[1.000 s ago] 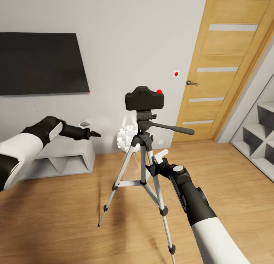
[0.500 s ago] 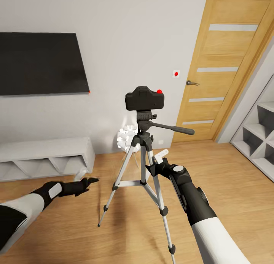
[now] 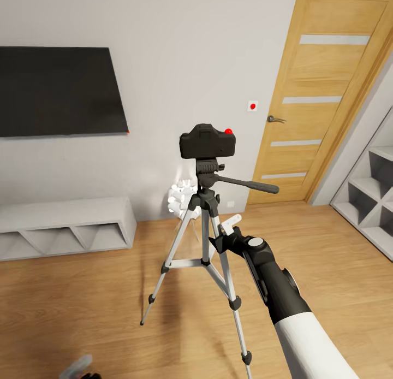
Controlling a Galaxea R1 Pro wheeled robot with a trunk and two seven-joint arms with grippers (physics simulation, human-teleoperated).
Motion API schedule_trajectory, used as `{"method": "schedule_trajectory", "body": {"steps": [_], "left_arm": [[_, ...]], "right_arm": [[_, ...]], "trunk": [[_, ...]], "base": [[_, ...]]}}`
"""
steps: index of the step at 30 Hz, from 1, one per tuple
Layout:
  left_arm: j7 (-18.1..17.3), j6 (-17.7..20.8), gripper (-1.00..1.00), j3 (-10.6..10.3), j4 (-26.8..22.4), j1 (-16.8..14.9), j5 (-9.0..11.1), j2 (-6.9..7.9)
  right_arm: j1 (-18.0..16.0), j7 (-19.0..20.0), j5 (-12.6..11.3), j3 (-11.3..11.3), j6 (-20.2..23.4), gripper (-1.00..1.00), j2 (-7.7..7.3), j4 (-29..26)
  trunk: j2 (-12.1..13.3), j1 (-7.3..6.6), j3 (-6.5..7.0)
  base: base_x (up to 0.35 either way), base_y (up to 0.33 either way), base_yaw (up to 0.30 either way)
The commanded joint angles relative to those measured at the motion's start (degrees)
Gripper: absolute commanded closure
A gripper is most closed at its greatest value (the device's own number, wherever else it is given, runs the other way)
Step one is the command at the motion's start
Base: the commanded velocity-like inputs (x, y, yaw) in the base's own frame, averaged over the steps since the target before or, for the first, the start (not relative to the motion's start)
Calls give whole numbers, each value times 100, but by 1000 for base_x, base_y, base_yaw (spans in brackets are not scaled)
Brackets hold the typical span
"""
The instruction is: Attach the digital camera to the camera tripod in the bedroom.
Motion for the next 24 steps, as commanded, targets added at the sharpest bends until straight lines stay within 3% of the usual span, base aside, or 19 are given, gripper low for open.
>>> {"method": "schedule_trajectory", "body": {"steps": [1,4,11,16,24], "left_arm": [[109,1,-100,-39,-2,124,53,-54],[428,-82,-100,-42,-2,625,-1,-289],[638,-276,-100,-46,0,1401,-77,-657],[678,-599,-100,-47,0,1635,-94,-778],[681,-745,-100,-46,-8,1688,-98,-833]], "right_arm": [[-2,46,85,-2,15,100,2,17],[-2,46,80,-2,16,100,-1,18],[-2,43,83,-5,16,100,-2,18],[-2,40,84,-10,16,100,-3,14],[-2,39,84,-11,16,100,-1,15]], "trunk": [[-9,5,-11],[-9,5,-11],[-9,5,-11],[-9,5,-11],[-9,5,-11]], "base": [[0,0,0],[0,0,0],[0,0,0],[0,0,0],[0,0,0]]}}
